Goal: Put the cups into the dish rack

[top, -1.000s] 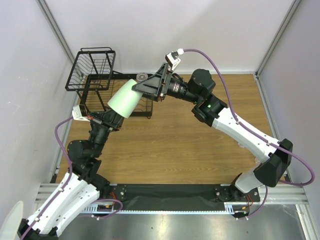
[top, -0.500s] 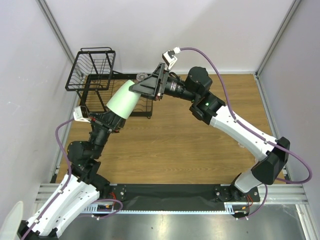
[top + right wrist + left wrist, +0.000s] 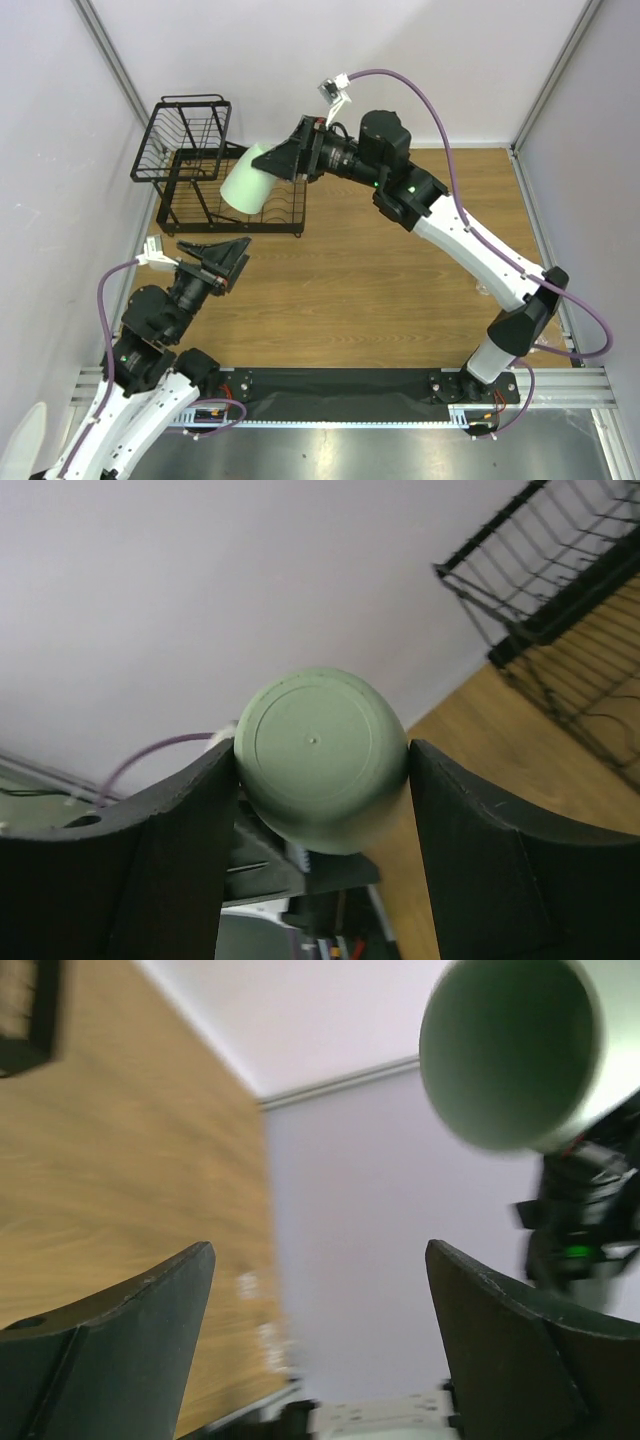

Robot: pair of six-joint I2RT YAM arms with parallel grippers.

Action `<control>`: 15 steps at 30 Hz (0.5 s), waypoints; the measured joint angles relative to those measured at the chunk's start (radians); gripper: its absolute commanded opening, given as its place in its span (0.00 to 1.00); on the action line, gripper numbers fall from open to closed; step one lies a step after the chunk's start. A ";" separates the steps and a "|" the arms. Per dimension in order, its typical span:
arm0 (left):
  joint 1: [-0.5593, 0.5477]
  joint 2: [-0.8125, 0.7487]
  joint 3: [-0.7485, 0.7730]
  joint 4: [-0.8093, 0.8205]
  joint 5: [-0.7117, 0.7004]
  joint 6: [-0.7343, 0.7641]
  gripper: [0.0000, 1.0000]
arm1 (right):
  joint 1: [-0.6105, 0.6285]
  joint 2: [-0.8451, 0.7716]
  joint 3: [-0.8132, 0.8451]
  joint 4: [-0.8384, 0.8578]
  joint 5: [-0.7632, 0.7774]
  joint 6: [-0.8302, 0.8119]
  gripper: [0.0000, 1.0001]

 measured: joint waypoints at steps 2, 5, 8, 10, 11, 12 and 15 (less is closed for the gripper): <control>0.000 0.010 0.042 -0.111 -0.017 0.041 0.91 | 0.000 0.027 0.026 -0.030 0.049 -0.080 0.00; 0.000 0.060 0.114 -0.251 -0.027 0.114 0.88 | 0.000 0.074 0.046 -0.059 0.135 -0.195 0.00; 0.000 0.134 0.175 -0.353 -0.026 0.208 0.88 | 0.000 0.125 0.047 -0.066 0.223 -0.309 0.00; 0.000 0.173 0.200 -0.398 -0.023 0.267 0.88 | 0.000 0.170 0.047 -0.061 0.286 -0.381 0.00; 0.000 0.188 0.209 -0.418 -0.022 0.294 0.87 | 0.000 0.193 0.048 -0.057 0.316 -0.414 0.00; 0.000 0.199 0.215 -0.433 -0.020 0.314 0.87 | 0.000 0.220 0.050 -0.050 0.347 -0.448 0.00; 0.000 0.239 0.248 -0.482 -0.009 0.385 0.87 | 0.001 0.302 0.059 -0.032 0.431 -0.531 0.00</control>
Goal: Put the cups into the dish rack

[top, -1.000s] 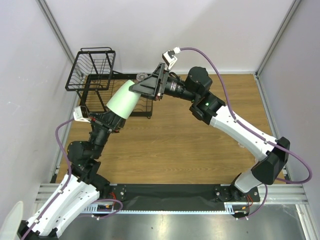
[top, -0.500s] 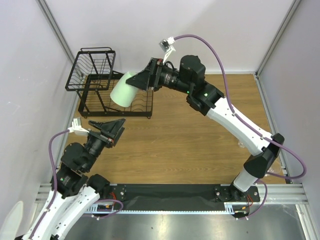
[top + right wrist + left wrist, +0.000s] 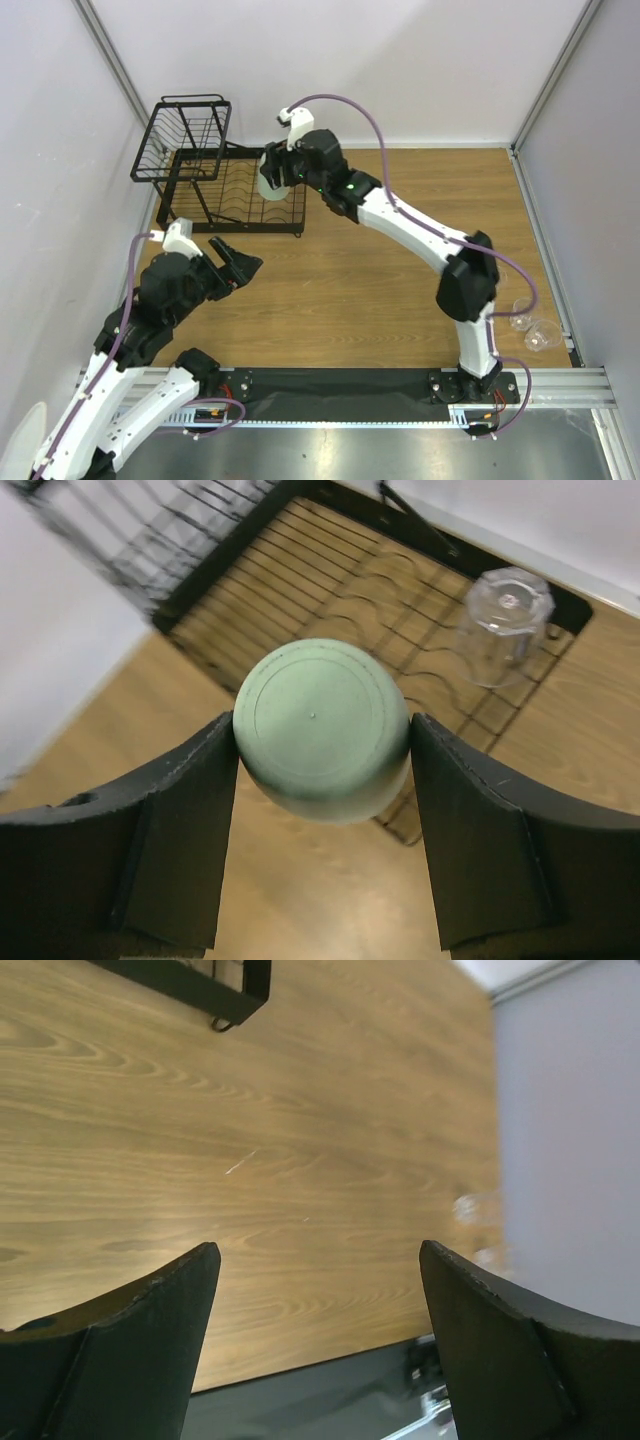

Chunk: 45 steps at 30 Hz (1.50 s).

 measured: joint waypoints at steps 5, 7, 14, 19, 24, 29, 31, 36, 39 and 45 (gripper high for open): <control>0.000 0.071 0.066 -0.082 0.011 0.101 0.87 | 0.002 0.221 0.179 0.005 0.100 -0.102 0.00; 0.000 0.092 0.089 -0.121 0.003 0.135 0.87 | 0.003 0.294 0.241 0.004 0.132 -0.135 0.00; 0.000 0.116 0.145 -0.258 -0.082 0.199 0.88 | 0.006 0.437 0.293 0.010 0.248 -0.225 0.00; 0.000 0.133 0.179 -0.312 -0.126 0.235 0.88 | 0.005 0.474 0.293 0.025 0.295 -0.261 0.00; 0.000 0.134 0.182 -0.329 -0.137 0.269 0.88 | 0.000 0.495 0.293 0.075 0.307 -0.271 0.00; 0.000 0.137 0.182 -0.332 -0.142 0.296 0.89 | -0.012 0.519 0.298 0.101 0.305 -0.269 0.04; 0.000 0.143 0.182 -0.332 -0.145 0.308 0.89 | -0.019 0.527 0.299 0.101 0.305 -0.266 0.05; 0.000 0.166 0.182 -0.331 -0.144 0.325 0.89 | -0.033 0.542 0.299 0.102 0.299 -0.249 0.15; 0.000 0.181 0.182 -0.328 -0.144 0.332 0.89 | -0.038 0.545 0.299 0.102 0.297 -0.237 0.29; 0.000 0.206 0.191 -0.317 -0.143 0.346 0.90 | -0.042 0.548 0.299 0.100 0.294 -0.219 0.69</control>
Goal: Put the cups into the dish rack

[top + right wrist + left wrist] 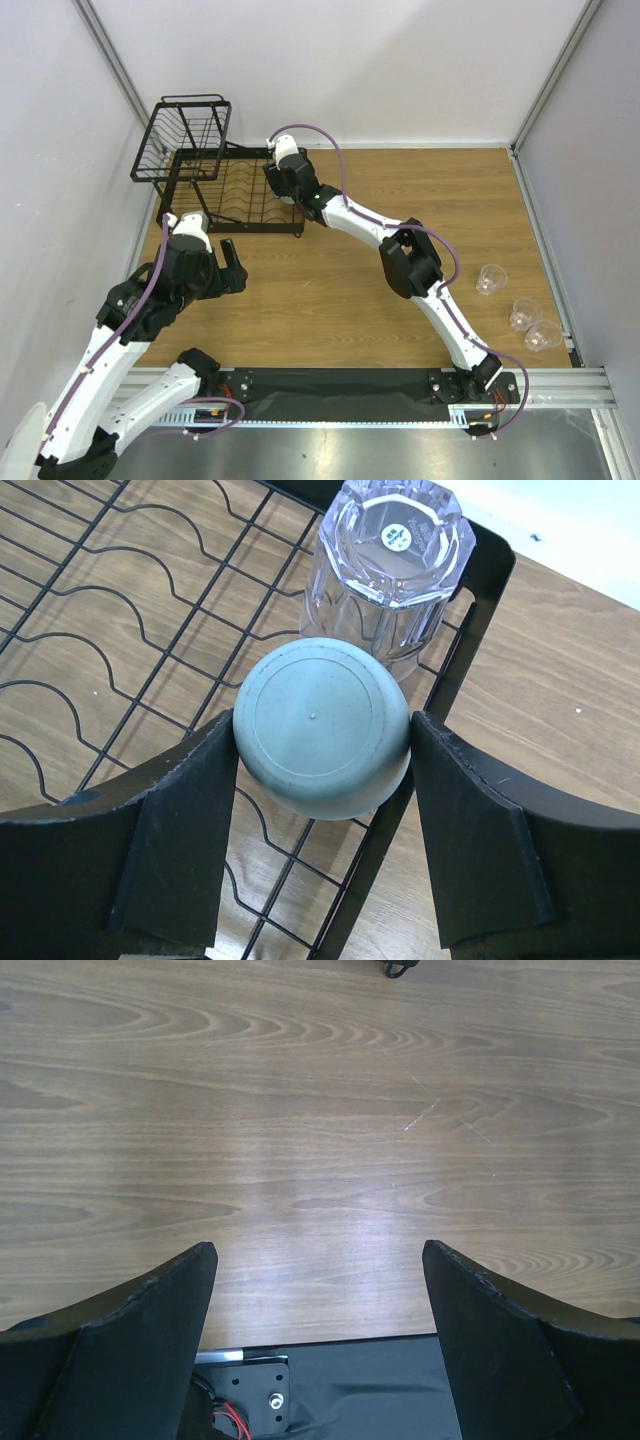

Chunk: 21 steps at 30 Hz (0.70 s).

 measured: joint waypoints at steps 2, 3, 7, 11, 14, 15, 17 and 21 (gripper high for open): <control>0.000 0.002 0.004 0.001 0.000 0.002 0.90 | -0.002 0.002 0.000 -0.001 -0.002 0.007 0.82; 0.000 0.004 0.008 0.001 0.001 0.002 0.90 | -0.002 0.002 0.000 -0.002 -0.003 0.009 0.90; 0.000 0.006 0.018 0.005 0.001 0.002 0.90 | -0.005 0.002 0.000 -0.004 -0.009 0.013 1.00; 0.000 0.008 0.026 0.010 0.008 0.001 0.90 | -0.013 0.002 0.000 -0.019 -0.024 0.024 1.00; 0.001 0.018 0.044 0.009 0.011 0.001 0.89 | -0.019 -0.001 0.003 -0.052 -0.038 0.047 1.00; 0.001 0.024 0.053 0.010 0.011 0.001 0.89 | -0.021 -0.007 0.003 -0.069 -0.046 0.056 1.00; 0.001 0.035 0.071 0.013 0.012 0.000 0.89 | -0.024 -0.029 0.003 -0.115 -0.060 0.085 1.00; 0.001 0.055 0.090 0.035 0.030 -0.010 0.88 | -0.034 -0.117 0.003 -0.222 -0.086 0.154 0.99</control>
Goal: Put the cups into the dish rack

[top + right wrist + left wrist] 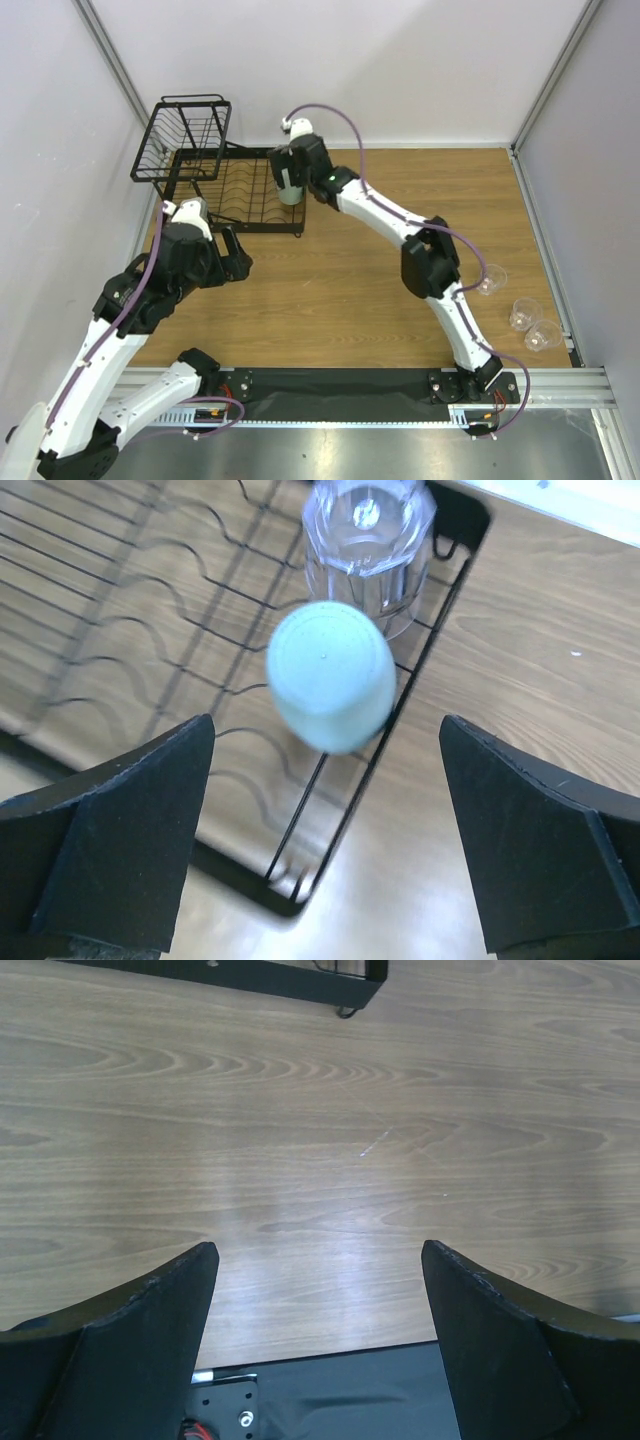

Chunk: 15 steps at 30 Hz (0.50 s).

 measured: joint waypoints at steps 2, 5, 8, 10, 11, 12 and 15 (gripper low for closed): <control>0.000 0.005 0.000 0.012 0.011 -0.010 0.88 | -0.005 -0.069 0.000 -0.065 -0.011 0.034 0.97; 0.000 0.011 -0.001 0.041 0.035 -0.031 0.88 | -0.021 -0.184 0.013 -0.201 -0.033 0.088 0.94; 0.000 0.017 -0.022 0.095 0.068 -0.055 0.88 | -0.062 -0.306 0.007 -0.358 -0.095 0.141 0.91; 0.000 0.027 -0.047 0.125 0.093 -0.068 0.88 | -0.115 -0.414 -0.056 -0.454 -0.138 0.172 0.89; 0.000 0.036 -0.062 0.143 0.109 -0.075 0.88 | -0.148 -0.474 -0.108 -0.496 -0.155 0.185 0.89; 0.000 0.048 -0.077 0.162 0.122 -0.084 0.88 | -0.186 -0.544 -0.188 -0.515 -0.168 0.196 0.89; 0.000 0.089 -0.121 0.221 0.174 -0.113 0.87 | -0.315 -0.743 -0.452 -0.606 -0.202 0.222 0.88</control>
